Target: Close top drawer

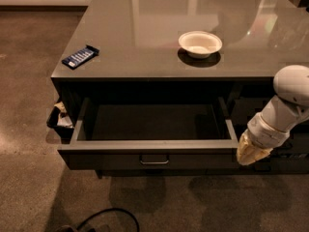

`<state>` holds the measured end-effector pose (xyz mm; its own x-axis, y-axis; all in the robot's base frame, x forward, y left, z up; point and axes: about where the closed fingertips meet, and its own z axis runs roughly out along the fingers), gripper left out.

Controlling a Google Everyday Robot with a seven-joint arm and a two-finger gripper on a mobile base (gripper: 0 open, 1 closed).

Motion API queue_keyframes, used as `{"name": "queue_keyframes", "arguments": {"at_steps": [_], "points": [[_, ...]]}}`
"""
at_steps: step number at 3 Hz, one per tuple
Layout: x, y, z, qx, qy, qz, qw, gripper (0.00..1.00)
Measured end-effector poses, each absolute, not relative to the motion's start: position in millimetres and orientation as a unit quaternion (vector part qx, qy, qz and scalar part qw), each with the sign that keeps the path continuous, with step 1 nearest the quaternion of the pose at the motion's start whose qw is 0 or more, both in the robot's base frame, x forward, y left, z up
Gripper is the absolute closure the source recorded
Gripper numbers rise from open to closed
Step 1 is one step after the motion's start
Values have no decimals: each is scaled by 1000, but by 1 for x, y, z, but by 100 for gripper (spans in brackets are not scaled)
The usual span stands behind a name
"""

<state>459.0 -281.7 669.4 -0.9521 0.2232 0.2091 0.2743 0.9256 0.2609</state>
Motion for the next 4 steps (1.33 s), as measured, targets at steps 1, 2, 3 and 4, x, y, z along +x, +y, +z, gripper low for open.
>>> {"name": "queue_keyframes", "arguments": {"at_steps": [1, 2, 3, 4], "points": [[470, -269, 660, -120, -977, -154, 82, 100], [482, -264, 663, -128, -977, -161, 49, 100], [510, -261, 663, -141, -977, -162, 8, 100], [508, -261, 663, -141, -977, -162, 8, 100]]}}
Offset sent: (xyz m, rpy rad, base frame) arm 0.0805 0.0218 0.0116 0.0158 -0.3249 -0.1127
